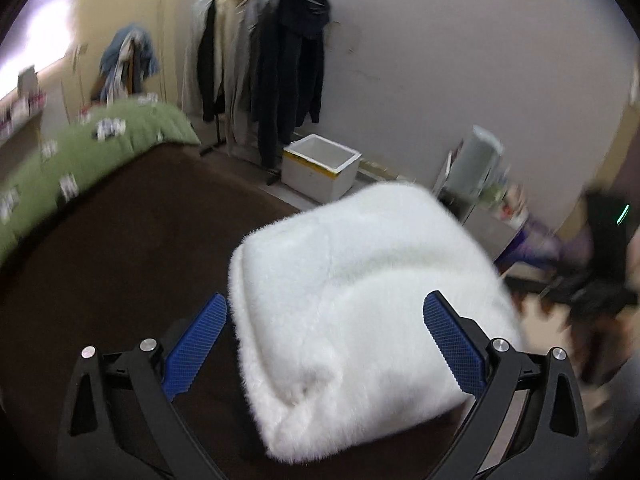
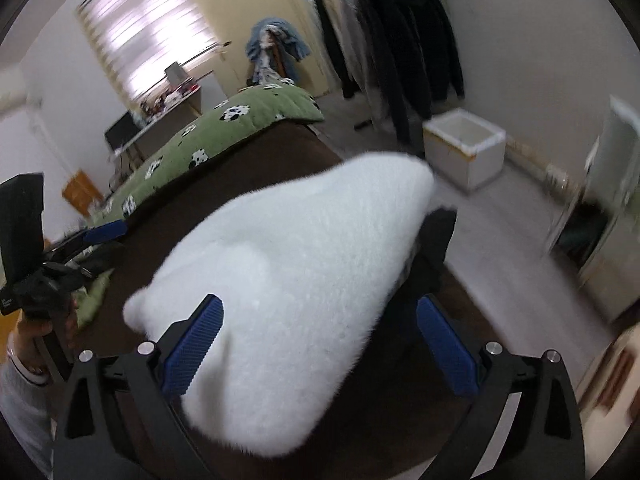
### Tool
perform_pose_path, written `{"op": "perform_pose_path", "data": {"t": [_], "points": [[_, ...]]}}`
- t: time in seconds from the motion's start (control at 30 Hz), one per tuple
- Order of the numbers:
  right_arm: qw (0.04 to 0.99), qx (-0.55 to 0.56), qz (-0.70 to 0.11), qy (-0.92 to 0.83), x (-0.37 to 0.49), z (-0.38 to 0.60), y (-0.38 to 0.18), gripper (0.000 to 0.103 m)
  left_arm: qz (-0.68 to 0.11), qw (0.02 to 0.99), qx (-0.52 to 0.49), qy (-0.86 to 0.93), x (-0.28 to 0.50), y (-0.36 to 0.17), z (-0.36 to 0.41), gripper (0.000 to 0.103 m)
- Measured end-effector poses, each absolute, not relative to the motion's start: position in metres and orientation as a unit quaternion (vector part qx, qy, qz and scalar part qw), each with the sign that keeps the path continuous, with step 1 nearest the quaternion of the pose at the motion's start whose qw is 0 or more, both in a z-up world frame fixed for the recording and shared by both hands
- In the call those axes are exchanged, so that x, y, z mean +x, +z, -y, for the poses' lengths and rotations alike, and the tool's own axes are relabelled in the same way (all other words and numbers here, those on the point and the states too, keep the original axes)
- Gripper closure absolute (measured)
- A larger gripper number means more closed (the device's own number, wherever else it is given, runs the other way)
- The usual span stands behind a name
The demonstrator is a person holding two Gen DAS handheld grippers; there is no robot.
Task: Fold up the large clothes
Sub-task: 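Lower the bundle onto the striped clothes stack and open the right tool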
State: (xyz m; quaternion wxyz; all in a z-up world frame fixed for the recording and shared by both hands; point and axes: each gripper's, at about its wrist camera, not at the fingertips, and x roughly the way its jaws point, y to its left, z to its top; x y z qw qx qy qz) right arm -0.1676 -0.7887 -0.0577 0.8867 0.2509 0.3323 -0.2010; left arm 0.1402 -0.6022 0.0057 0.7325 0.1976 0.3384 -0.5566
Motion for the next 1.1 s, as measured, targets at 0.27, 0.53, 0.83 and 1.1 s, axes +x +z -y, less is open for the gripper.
{"op": "perform_pose_path", "data": {"t": [0.27, 0.53, 0.83, 1.1], "points": [[0.895, 0.216, -0.348, -0.179, -0.109, 0.793, -0.039, 0.007, -0.326, 0.741, 0.173, -0.561, 0.11, -0.021, 0.596, 0.006], [0.857, 0.192, -0.433, -0.203, -0.036, 0.798, -0.079, 0.007, -0.352, 0.733, 0.138, -0.565, 0.105, -0.052, 0.584, 0.006], [0.839, 0.191, -0.465, -0.206, -0.018, 0.802, -0.119, 0.006, -0.374, 0.72, 0.131, -0.57, 0.109, -0.078, 0.576, 0.006], [0.846, 0.2, -0.452, -0.201, -0.027, 0.803, -0.121, 0.006, -0.362, 0.725, 0.14, -0.568, 0.101, -0.084, 0.574, 0.006]]}}
